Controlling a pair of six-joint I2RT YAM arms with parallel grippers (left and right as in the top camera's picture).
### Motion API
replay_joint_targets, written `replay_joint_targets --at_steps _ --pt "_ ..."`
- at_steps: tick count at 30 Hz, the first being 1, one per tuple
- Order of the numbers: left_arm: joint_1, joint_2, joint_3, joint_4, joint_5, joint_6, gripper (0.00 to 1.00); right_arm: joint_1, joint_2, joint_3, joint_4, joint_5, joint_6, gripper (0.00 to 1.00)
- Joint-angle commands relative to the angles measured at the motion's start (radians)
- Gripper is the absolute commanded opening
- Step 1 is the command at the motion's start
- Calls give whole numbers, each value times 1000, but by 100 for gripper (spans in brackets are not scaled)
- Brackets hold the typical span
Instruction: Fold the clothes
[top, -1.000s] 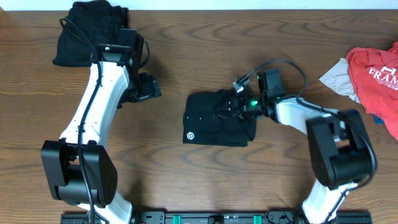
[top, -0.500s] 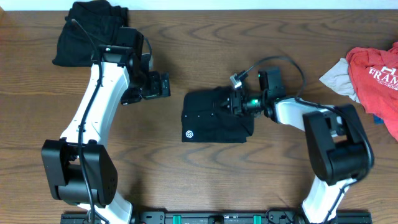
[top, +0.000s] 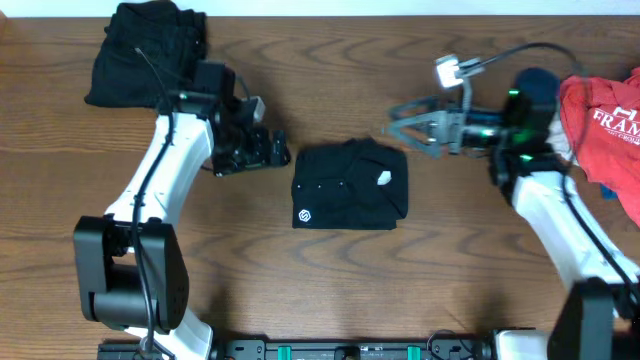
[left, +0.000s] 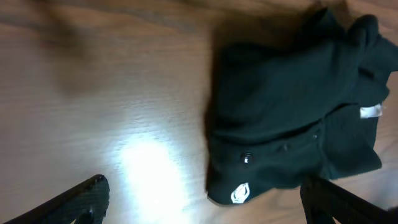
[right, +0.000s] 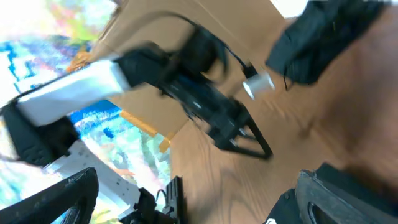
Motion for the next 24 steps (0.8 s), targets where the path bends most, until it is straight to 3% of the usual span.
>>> replay_joint_targets --at_steps 1,11,20,24 --pt "3 10 -82 63 103 18 98 -67 -74 6 6 -93 34 99" --pt "-38 10 -132 106 124 18 98 -184 -98 6 -1 -26 64 99" --pt "-113 10 -132 135 124 5 98 -212 -152 28 15 239 119 99" --pt "-115 10 -132 139 124 -17 98 -211 -204 105 15 422 227 99"
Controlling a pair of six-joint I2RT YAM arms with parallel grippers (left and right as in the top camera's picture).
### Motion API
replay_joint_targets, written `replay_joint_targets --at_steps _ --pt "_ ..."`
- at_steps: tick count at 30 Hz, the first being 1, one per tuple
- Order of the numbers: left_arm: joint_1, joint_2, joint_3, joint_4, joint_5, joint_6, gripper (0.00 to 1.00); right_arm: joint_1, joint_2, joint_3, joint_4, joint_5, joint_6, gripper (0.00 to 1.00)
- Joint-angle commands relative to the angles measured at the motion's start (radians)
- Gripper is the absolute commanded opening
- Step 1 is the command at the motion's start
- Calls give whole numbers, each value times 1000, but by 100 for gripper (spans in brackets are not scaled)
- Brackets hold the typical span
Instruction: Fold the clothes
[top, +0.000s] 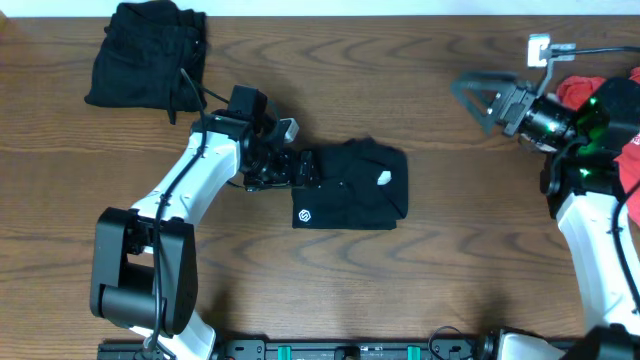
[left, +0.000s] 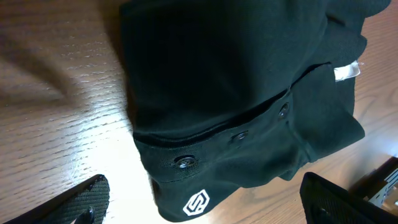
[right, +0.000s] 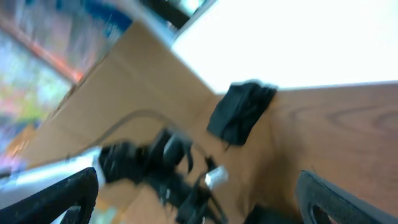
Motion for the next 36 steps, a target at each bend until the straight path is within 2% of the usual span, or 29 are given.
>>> replay_joint_targets --at_steps 1,4,6,13,17,21,25,31,36 --pt "0 8 -4 2 7 -11 98 -5 -71 105 8 227 114 99" --pt "0 8 -4 1 7 -11 98 6 -112 184 -11 391 127 99" --pt "0 8 -4 0 7 -11 98 16 -136 245 -110 543 96 99" --pt "0 8 -4 0 7 -11 98 54 -148 473 -787 1141 -372 99" --pt "0 8 -4 12 7 -11 98 37 -130 480 -1076 1310 -494 99" --pt "0 8 -4 27 7 -11 98 -3 -87 479 -1328 1356 -525 99" --pt "0 8 -4 39 7 -11 98 -31 -35 473 -1464 1350 -525 99" --pt "2 11 -4 31 -98 -11 98 -32 3 473 -1513 1273 -525 99" --pt "6 14 -5 34 -94 -11 98 -32 8 473 -1533 1260 -525 99"
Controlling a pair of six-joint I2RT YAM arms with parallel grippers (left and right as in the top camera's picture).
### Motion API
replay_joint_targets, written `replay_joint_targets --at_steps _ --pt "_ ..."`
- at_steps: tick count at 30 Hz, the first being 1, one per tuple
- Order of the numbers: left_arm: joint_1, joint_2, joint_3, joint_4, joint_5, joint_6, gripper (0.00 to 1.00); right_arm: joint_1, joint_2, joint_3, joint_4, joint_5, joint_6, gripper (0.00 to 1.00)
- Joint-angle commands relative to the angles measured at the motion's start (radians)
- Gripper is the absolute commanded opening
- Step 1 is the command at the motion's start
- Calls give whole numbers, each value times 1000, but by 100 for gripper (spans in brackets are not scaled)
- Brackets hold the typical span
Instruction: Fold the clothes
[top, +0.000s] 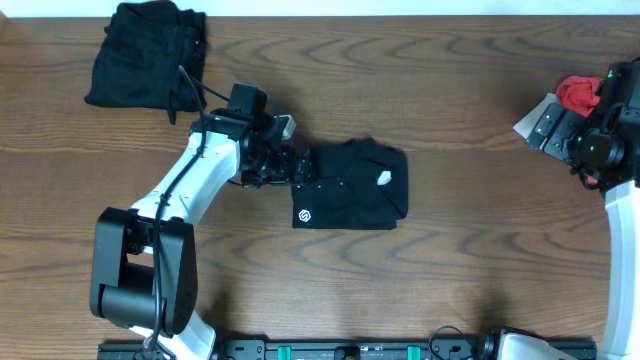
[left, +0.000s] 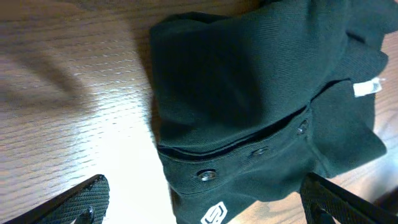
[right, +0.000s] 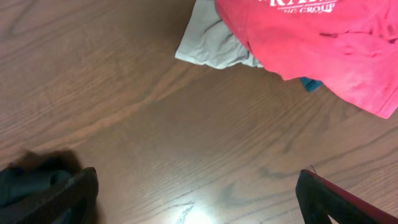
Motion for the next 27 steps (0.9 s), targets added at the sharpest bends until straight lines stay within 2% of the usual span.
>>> replay_joint_targets --at_steps 1,7,14,27 --pt "4 16 -4 3 -22 -5 98 -6 3 3 -15 -15 -19 99" --pt "4 60 -4 8 -12 -6 98 -6 3 3 -48 -19 -19 99" --pt "4 119 -4 64 142 -5 98 -6 3 3 -66 -19 -19 99" --pt "4 159 -4 49 144 -5 98 -6 3 3 -81 -26 -19 99"
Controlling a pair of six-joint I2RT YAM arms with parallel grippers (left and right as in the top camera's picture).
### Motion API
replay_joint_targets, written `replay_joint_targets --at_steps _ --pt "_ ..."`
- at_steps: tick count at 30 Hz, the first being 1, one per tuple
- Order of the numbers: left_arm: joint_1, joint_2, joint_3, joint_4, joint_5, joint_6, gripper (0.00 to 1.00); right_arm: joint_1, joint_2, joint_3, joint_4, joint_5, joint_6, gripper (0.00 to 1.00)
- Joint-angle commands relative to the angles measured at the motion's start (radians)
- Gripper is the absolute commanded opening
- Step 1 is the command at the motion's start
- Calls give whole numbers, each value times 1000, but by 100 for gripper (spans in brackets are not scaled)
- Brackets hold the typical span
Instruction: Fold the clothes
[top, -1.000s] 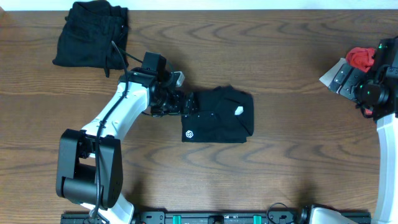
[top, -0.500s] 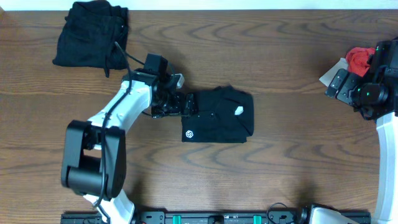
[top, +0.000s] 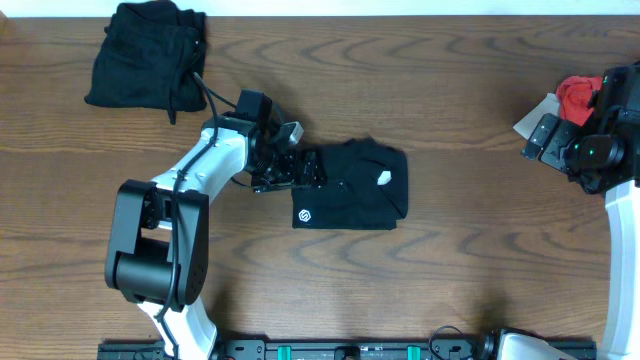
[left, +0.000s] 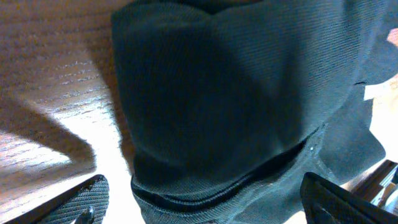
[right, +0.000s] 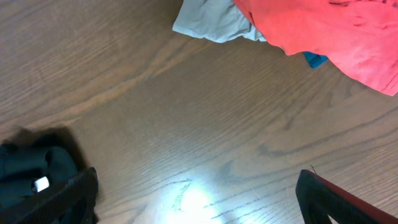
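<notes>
A folded black shirt with a white logo lies mid-table. My left gripper is open at the shirt's left edge. In the left wrist view the dark cloth fills the frame, and its folded edge lies between the wide-apart fingertips. My right gripper is far right, open over bare wood, with nothing between its fingers. The black shirt shows at that view's left edge.
A folded black garment pile sits at the back left corner. At the right edge lie a red shirt with white lettering, a grey cloth and a bit of blue fabric.
My left gripper has come in closer over the shirt's left edge, so dark cloth now fills its view. The right gripper has barely shifted beside the red pile.
At first my left gripper stood apart to the left of the shirt and the right gripper hung open just right of it. Then the left reached the shirt's edge and the right was back toward the right. Now the right is by the red pile.
</notes>
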Motion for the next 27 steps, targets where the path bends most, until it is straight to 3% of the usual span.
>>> replay_joint_targets --at_steps 1,18,27 --pt "4 40 -4 -4 18 -5 98 -6 3 3 -4 -7 -18 99" --pt "3 76 -4 -3 193 0 98 -6 3 3 -12 -7 -18 99" --pt "-3 117 -4 31 201 -2 98 -6 3 3 -25 -6 -18 99"
